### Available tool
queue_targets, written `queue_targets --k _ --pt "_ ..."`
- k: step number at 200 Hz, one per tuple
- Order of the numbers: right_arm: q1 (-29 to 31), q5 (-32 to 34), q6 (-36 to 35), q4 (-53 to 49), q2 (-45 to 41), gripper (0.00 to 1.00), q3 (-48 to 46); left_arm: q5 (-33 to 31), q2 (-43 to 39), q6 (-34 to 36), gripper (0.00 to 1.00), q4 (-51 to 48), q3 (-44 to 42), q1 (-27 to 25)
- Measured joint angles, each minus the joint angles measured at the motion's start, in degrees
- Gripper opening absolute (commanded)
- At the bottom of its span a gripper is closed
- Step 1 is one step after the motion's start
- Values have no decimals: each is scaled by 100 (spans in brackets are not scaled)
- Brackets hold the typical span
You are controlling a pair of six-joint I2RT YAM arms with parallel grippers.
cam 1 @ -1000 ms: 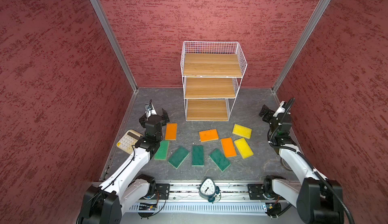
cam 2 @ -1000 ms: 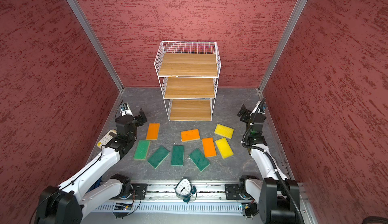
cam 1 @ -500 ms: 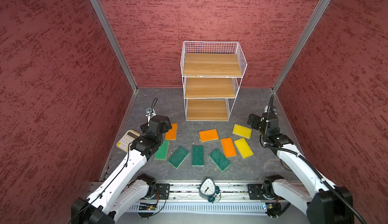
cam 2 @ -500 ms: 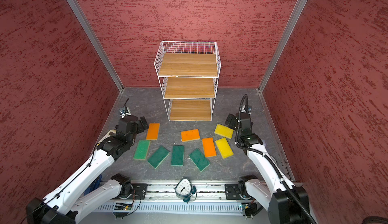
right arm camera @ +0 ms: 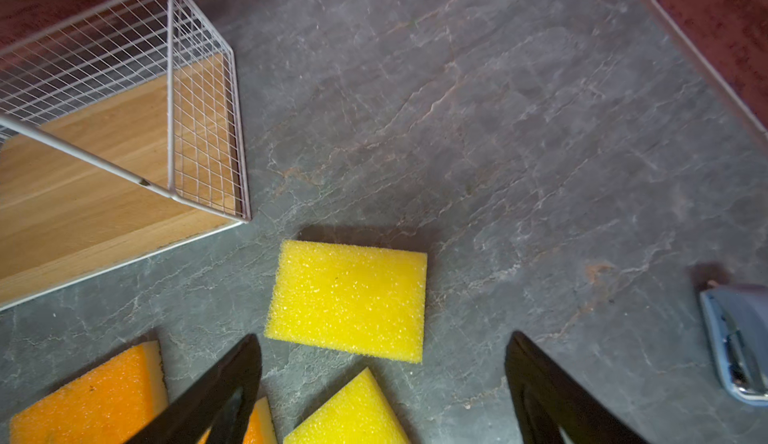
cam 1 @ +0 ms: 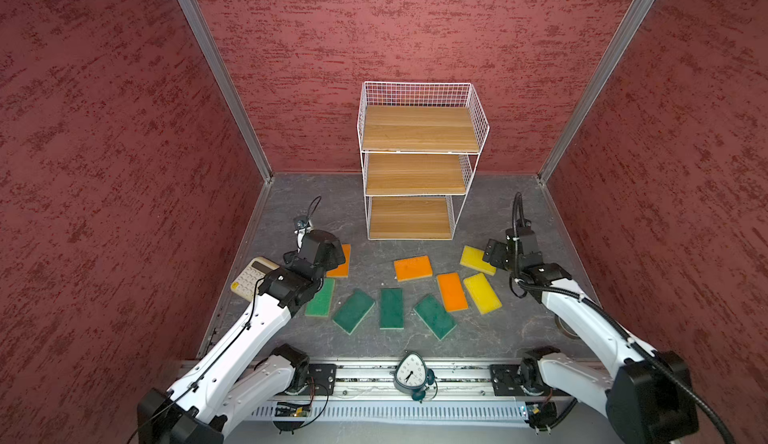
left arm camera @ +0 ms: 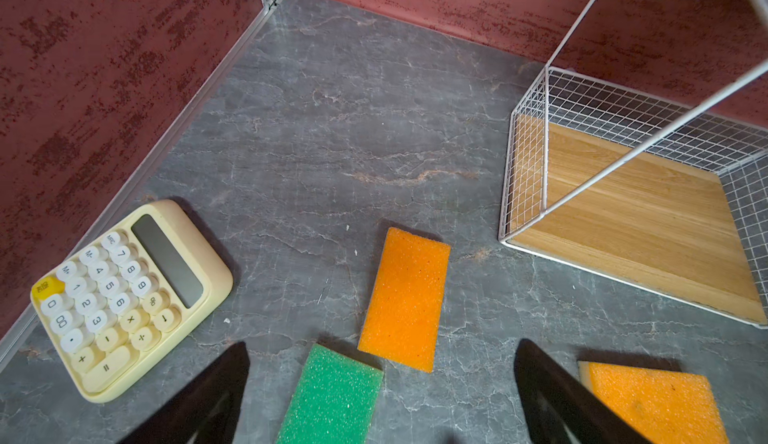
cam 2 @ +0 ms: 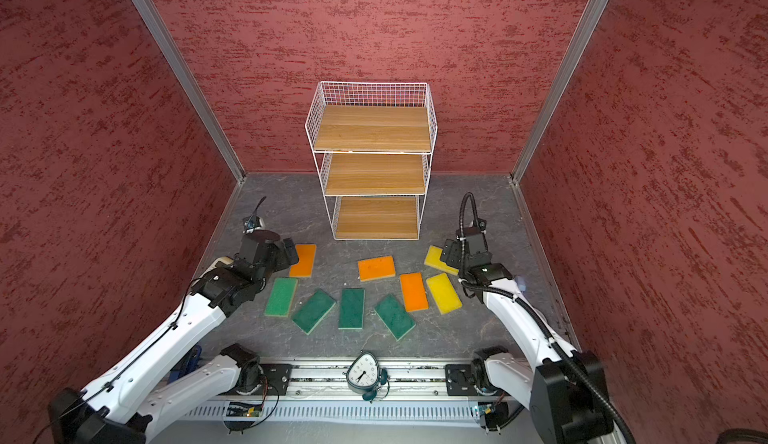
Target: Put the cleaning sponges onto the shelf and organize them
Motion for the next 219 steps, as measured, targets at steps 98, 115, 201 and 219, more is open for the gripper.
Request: queue_targets --k 98,115,201,219 --pt "442 -170 105 201 1198 64 0 249 -46 -153 80 -407 0 -61" --pt "446 -195 125 343 1305 57 0 302 -44 -140 75 -409 0 -61" --pt "446 -247 363 1161 2065 35 48 328 -37 -286 74 -472 0 -61" --pt "446 -245 426 1292 2221 35 155 308 -37 -323 74 -505 0 -61"
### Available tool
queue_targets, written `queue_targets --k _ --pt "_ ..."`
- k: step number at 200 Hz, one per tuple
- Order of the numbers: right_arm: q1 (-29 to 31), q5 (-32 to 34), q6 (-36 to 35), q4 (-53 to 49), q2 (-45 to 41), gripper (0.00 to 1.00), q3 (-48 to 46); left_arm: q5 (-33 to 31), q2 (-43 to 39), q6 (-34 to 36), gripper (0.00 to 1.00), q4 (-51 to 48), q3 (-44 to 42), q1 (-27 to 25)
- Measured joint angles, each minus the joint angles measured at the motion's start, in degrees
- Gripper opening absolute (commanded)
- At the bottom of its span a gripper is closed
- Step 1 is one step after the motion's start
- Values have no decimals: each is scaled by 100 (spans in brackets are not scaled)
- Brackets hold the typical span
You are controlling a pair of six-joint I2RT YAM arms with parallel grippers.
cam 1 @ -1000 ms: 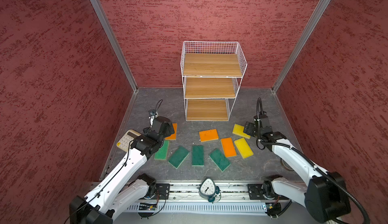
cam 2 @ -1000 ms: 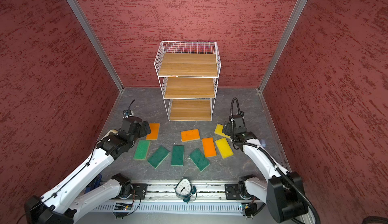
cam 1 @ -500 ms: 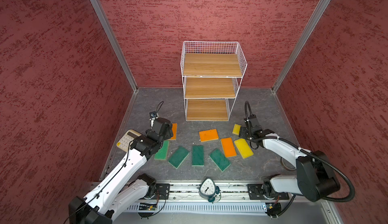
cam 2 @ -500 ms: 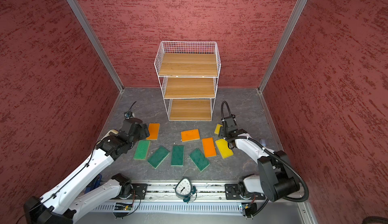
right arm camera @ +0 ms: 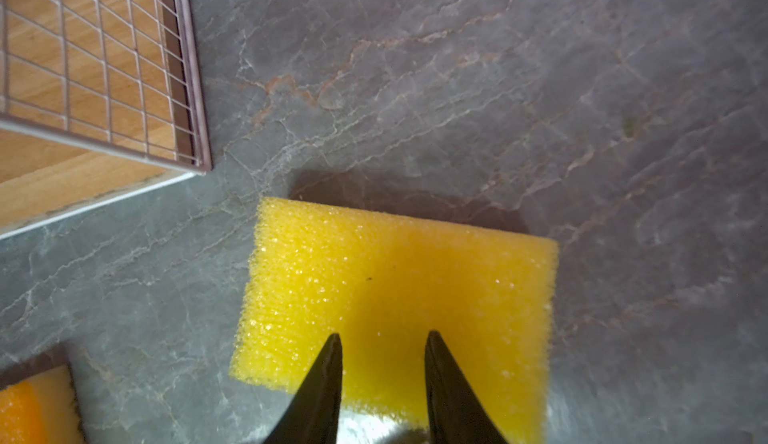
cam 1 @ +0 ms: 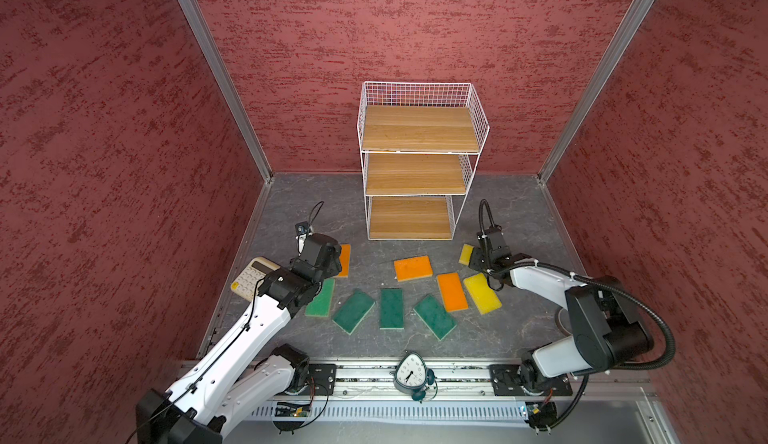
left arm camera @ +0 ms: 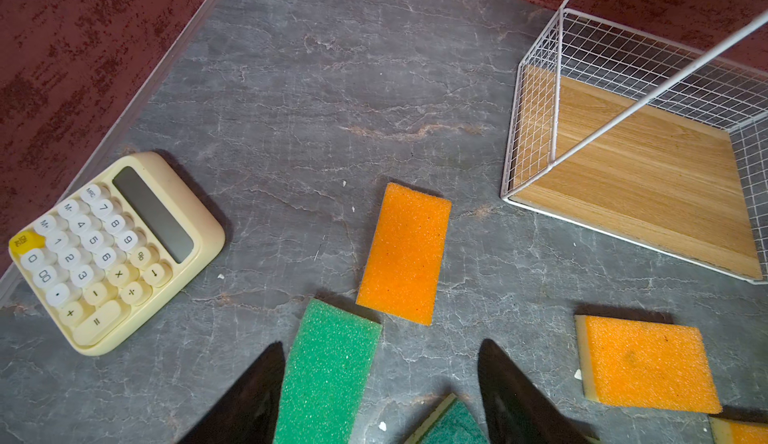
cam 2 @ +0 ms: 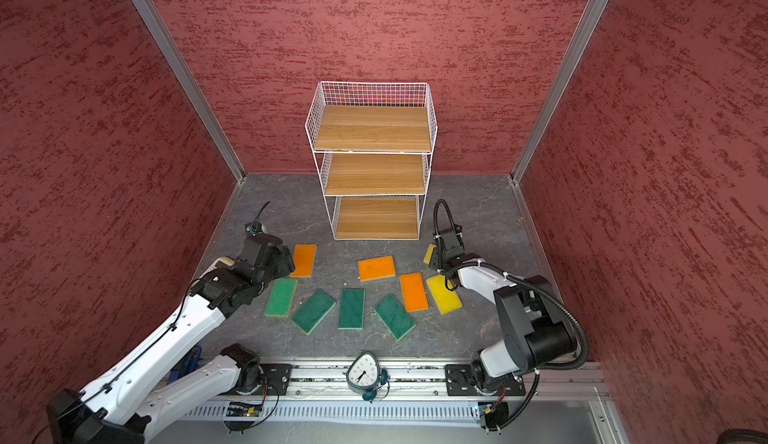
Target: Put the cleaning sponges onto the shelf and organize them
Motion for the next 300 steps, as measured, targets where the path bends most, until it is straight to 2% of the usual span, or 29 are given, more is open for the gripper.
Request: queue_targets --k 101,146,195,231,244,272,300 --pt "-498 348 463 223 496 35 415 -2 125 -116 75 -46 0 0" --pt "-608 361 514 271 494 46 470 109 227 -98 76 44 4 0" --pt "-616 341 299 280 -22 69 562 221 315 -63 79 72 190 -35" --pt "-651 442 186 142 -616 73 520 240 308 -116 81 63 190 -105" --pt "-734 518 149 57 -688 78 520 243 304 -140 81 61 190 -136" --pt "-1106 549 9 -122 -691 81 507 245 302 -234 81 46 188 -195" --pt "-1565 254 -208 -125 -542 81 509 243 308 -348 81 44 186 -269"
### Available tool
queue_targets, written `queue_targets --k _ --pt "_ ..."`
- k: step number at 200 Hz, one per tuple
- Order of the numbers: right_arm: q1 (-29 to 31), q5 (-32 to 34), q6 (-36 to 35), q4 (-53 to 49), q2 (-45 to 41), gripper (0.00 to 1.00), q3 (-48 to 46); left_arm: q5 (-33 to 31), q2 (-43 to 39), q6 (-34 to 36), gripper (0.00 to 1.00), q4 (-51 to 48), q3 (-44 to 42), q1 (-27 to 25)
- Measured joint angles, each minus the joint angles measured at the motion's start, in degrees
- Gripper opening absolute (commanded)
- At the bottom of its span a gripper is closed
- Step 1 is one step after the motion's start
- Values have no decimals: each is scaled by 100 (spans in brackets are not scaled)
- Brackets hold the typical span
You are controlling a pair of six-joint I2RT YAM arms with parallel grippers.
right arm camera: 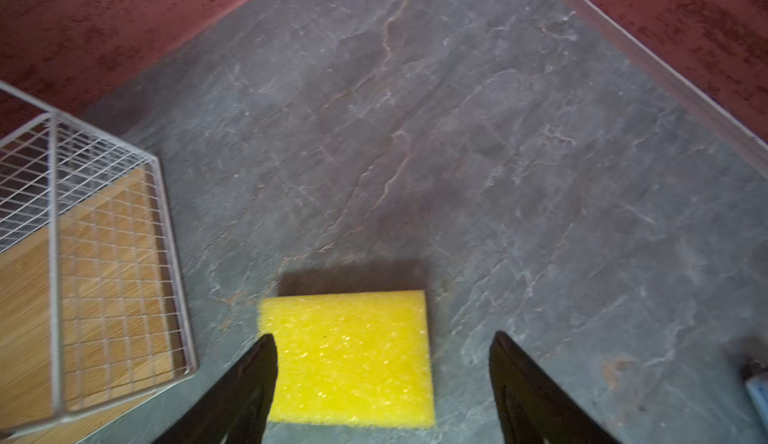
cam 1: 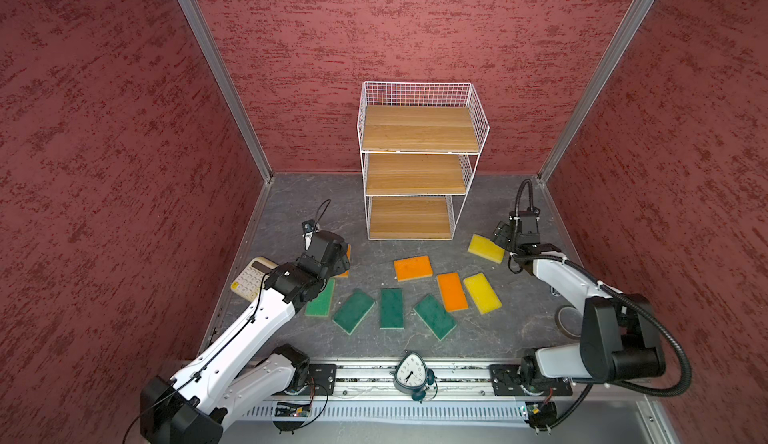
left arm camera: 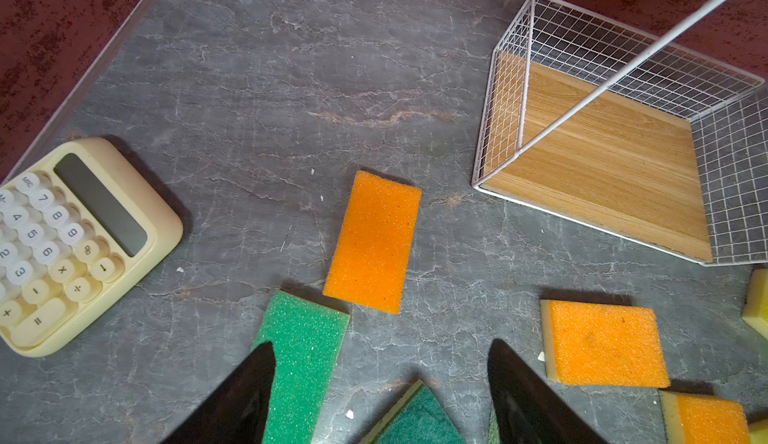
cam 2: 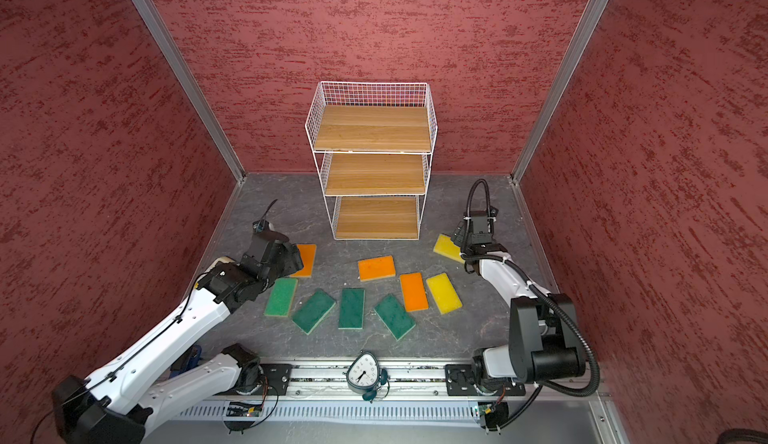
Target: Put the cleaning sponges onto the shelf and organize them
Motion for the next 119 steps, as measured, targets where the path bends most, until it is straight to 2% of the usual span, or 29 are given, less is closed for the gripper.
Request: queue_targets --k 63,119 --pt "-544 -826 -240 212 942 66 348 -15 245 -155 81 -4 -2 -133" --pt "-791 -1191 -262 625 1346 54 527 -81 389 -179 81 0 -46 -175"
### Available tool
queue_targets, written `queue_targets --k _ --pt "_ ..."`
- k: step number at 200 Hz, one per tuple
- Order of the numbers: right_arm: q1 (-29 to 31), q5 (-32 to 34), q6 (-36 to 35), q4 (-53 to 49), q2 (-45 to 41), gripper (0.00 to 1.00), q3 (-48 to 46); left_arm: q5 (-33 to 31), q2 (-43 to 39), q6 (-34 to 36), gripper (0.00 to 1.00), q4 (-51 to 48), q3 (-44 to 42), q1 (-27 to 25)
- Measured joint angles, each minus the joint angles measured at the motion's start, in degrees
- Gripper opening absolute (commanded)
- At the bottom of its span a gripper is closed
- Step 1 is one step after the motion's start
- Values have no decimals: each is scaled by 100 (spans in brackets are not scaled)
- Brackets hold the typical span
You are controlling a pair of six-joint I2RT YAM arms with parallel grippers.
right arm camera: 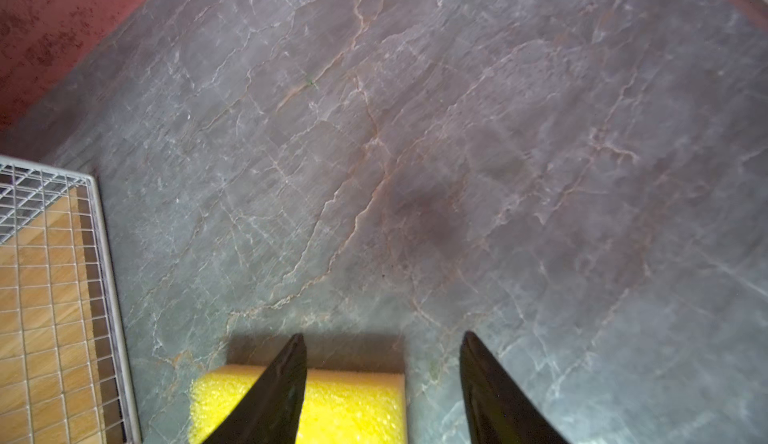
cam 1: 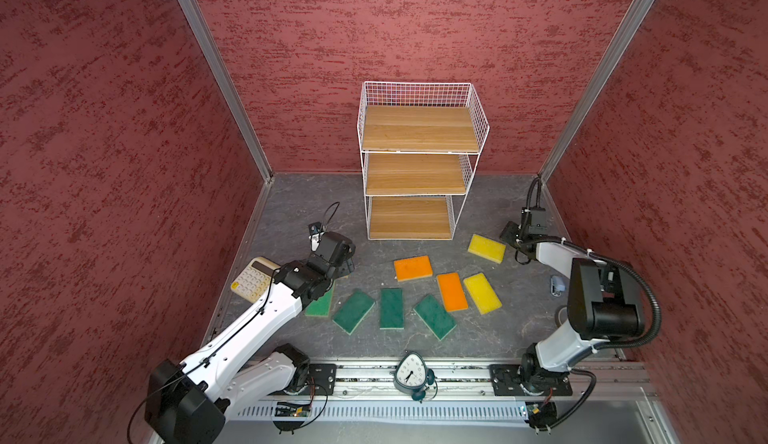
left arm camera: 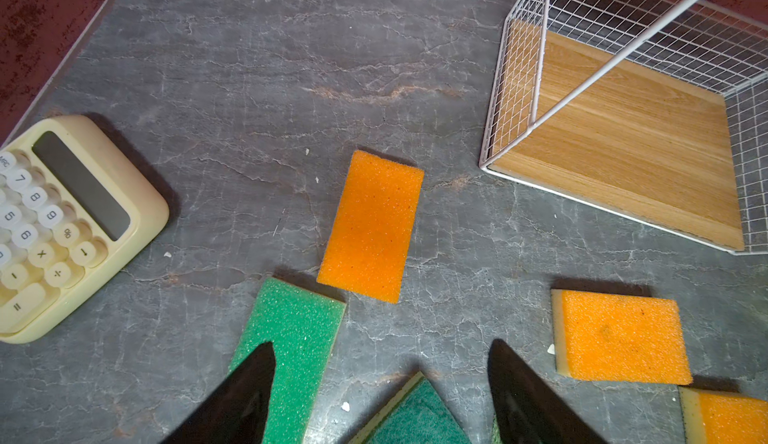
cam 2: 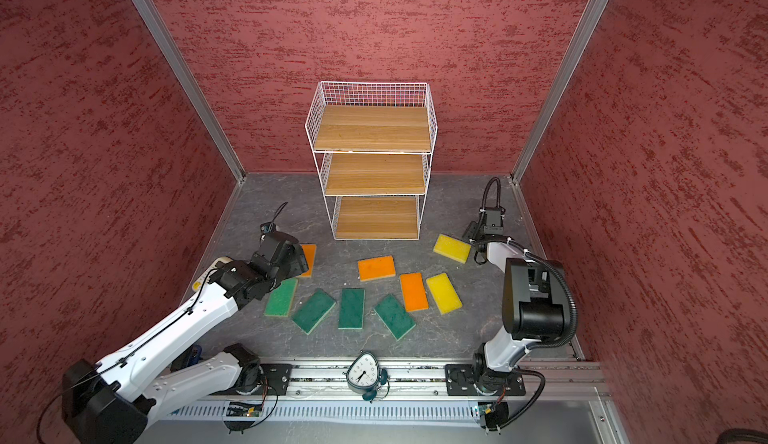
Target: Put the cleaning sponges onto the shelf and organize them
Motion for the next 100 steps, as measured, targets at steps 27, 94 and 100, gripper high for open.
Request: queue_targets --k 27,94,100 --pt "-24 -251 20 199 345 47 197 -2 114 -24 81 4 -2 -11" --pt "-46 -562 175 282 737 37 319 -13 240 -79 81 0 -2 -66" --pt "-46 -586 181 282 752 36 321 -15 240 -81 81 0 -2 -66"
